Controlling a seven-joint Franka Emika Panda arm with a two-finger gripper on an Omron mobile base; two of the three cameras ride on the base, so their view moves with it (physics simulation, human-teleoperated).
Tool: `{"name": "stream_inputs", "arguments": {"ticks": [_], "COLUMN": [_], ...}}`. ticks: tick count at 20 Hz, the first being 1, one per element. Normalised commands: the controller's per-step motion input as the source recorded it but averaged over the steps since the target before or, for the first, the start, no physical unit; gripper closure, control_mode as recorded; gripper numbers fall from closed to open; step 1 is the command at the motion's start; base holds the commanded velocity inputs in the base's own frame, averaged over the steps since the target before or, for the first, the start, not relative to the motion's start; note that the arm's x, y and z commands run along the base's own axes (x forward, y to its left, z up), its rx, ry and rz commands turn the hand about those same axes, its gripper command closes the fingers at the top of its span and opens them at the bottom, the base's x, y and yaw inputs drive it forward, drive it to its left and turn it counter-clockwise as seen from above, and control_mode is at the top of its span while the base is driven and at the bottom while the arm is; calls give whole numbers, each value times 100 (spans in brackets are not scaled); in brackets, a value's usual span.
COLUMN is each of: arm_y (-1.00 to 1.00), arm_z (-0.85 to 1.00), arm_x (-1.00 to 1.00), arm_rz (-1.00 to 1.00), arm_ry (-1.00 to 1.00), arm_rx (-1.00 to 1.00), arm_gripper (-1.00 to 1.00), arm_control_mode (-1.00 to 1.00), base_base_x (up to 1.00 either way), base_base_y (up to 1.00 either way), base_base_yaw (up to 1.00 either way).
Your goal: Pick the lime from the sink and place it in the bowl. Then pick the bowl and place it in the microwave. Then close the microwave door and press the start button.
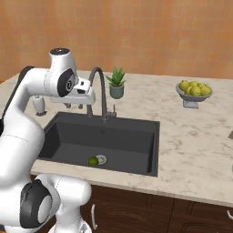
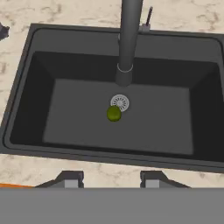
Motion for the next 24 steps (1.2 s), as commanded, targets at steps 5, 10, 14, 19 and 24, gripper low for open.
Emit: {"name": "stream_inputs", "arguments": {"ticks": [5,10,14,19,24], "arm_y": [9,80,75,8,-13], "arm_z": [-18,-94,-99,-66,-88], "arm_x": [-25,-32,13,88,86], "arm_rz": [0,0,-4,-6,-4], "arm_ry": [0,12,12,12,21], "arm_rx": [-15,-35,-17,-18,-5], "arm_gripper": [-100,-100,-100,-100,-100], "arm_control_mode": [-100,-100,-100,-100,-100], "base_base_x": [0,0,0,0,0], "base_base_y": [0,0,0,0,0], "base_base_yaw": [0,0,0,0,0]}}
